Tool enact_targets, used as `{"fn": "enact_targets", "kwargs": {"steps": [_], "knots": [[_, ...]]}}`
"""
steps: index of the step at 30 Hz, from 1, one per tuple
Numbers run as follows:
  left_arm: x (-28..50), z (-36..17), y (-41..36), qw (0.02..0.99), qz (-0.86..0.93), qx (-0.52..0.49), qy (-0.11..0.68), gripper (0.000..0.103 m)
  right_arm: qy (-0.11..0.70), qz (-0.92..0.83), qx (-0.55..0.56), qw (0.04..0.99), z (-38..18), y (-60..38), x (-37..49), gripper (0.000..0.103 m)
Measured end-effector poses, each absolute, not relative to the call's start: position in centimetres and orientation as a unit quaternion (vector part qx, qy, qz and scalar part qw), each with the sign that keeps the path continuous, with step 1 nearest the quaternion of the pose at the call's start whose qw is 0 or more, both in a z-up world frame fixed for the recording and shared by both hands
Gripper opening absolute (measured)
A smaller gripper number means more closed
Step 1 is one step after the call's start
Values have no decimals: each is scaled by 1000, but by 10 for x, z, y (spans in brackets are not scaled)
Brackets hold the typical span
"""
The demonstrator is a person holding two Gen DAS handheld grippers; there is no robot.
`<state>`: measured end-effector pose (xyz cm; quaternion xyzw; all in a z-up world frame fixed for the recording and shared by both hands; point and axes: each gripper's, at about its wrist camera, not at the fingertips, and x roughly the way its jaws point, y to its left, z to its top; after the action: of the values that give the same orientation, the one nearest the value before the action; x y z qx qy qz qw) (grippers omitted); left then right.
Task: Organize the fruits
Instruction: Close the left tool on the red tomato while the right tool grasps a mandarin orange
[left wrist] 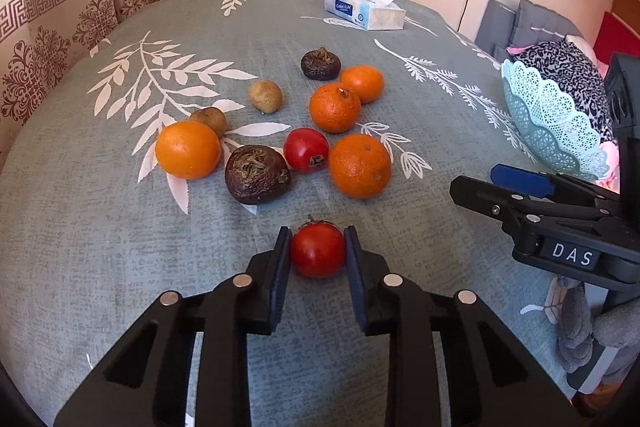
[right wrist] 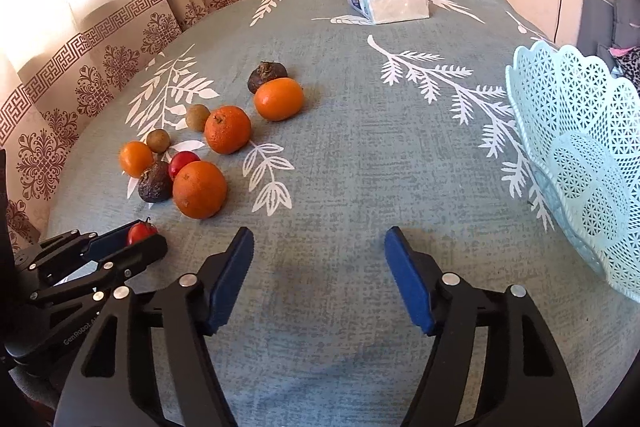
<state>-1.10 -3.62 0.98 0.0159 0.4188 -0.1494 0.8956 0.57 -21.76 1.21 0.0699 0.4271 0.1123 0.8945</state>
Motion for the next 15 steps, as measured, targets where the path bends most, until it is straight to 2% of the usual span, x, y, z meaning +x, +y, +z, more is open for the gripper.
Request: {"fn": "enact_targets", "kwargs": {"steps": [7, 9, 15], "knots": [[-22, 18, -20, 914, -121, -9, 387, 26, 417, 160, 58, 893, 22, -190, 13, 66], [-26, 21, -18, 921, -112, -8, 373, 27, 420, 176, 51, 889, 22, -179, 17, 60], [-35, 26, -16, 934, -83, -4, 348, 27, 432, 208, 36, 877, 21, -156, 35, 52]]}}
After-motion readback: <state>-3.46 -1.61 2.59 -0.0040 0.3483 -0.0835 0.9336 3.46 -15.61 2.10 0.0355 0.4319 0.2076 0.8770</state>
